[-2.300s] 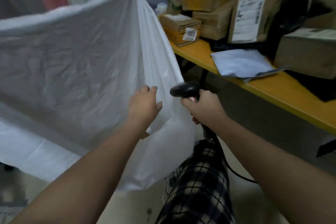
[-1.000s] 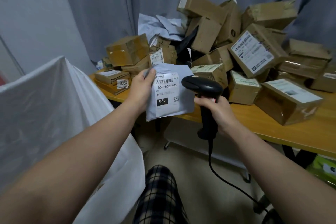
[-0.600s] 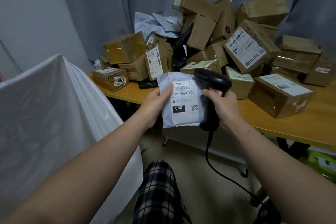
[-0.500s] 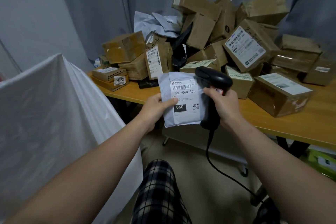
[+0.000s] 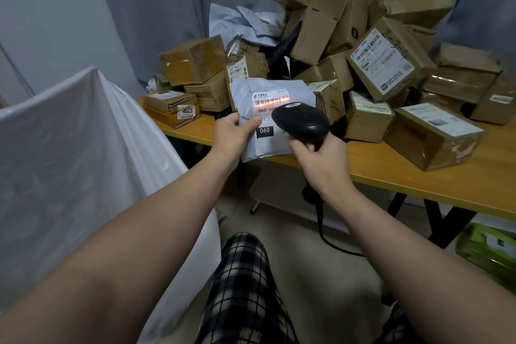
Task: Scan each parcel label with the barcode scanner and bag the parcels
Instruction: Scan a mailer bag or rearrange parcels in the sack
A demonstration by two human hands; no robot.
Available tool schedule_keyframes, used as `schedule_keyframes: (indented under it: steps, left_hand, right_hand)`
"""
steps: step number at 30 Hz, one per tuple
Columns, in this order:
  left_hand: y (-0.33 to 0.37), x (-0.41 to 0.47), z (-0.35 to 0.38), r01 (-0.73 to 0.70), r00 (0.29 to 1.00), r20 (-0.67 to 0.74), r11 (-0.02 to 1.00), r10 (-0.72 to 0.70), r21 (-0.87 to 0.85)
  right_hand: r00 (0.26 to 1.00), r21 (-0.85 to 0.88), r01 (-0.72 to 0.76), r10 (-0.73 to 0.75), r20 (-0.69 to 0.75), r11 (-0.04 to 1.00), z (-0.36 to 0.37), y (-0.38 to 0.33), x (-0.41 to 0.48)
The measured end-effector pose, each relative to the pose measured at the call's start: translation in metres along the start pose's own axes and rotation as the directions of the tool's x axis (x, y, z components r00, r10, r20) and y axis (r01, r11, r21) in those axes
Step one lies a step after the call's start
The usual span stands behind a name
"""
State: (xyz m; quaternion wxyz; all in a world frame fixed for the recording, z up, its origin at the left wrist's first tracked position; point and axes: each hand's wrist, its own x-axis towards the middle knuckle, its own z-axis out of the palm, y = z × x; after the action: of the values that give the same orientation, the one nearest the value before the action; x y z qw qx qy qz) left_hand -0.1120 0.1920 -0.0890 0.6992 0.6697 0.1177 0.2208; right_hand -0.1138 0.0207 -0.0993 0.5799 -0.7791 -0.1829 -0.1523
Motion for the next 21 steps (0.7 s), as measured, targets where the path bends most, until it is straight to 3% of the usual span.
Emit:
schedule_keyframes:
  steps: [21]
  left_hand:
    - [-0.006, -0.001, 0.002, -0.024, 0.998, -0.058, 0.997, 0.028, 0.068]
  right_hand:
    - [0.995, 0.052, -0.096, 0.093, 0.044, 0.994, -0.005, -0.003, -0.009]
